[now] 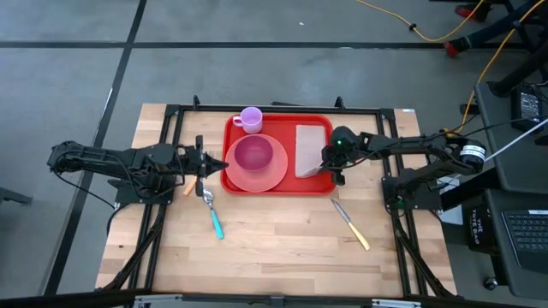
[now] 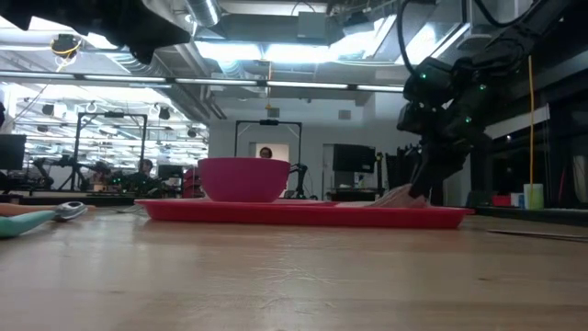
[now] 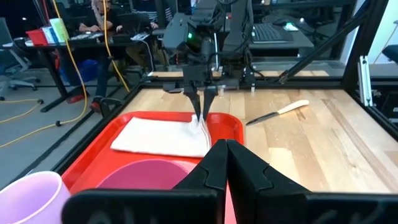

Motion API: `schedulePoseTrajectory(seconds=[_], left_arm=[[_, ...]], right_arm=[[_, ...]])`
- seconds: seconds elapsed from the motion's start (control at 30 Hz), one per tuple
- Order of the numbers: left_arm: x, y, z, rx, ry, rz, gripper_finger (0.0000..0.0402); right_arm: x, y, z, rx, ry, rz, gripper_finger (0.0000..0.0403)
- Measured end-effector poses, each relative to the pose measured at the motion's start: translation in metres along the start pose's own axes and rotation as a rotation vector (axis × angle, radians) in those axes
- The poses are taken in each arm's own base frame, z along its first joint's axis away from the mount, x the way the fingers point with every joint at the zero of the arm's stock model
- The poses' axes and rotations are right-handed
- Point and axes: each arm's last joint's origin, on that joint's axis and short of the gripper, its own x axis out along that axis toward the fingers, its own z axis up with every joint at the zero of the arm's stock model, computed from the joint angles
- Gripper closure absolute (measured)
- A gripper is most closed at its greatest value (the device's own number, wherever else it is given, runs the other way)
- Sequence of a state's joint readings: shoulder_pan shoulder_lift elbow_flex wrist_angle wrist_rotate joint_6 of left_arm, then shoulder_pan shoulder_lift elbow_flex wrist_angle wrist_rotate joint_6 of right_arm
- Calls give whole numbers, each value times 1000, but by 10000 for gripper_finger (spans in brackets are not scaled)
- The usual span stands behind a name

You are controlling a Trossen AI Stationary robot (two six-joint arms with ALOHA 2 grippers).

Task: Set up tray
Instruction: Put the brown napkin on the red tray, then put the orange fork on the brown napkin

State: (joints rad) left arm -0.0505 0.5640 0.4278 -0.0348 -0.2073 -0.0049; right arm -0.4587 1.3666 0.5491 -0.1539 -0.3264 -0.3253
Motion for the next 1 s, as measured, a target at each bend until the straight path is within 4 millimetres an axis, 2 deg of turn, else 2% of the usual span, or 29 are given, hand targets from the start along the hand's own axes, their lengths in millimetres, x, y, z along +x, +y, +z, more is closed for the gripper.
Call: schedulePoseTrajectory(seconds=[0.2, 0.53, 0.8, 0.9, 1.0], left_arm=[[0, 0, -3, 6, 27, 0, 396], [0, 0, -3, 6, 26, 0, 397], [0, 0, -2, 5, 24, 0, 400], [0, 0, -2, 5, 24, 0, 400], [0, 0, -2, 5, 24, 0, 396]], right_arm=[[0, 0, 1, 0, -10, 5, 339], [-1, 0, 3, 5, -6, 7, 230], [-27, -3, 36, 14, 22, 15, 179], [-37, -4, 50, 29, 21, 11, 178], [-44, -6, 61, 78, 9, -24, 194]])
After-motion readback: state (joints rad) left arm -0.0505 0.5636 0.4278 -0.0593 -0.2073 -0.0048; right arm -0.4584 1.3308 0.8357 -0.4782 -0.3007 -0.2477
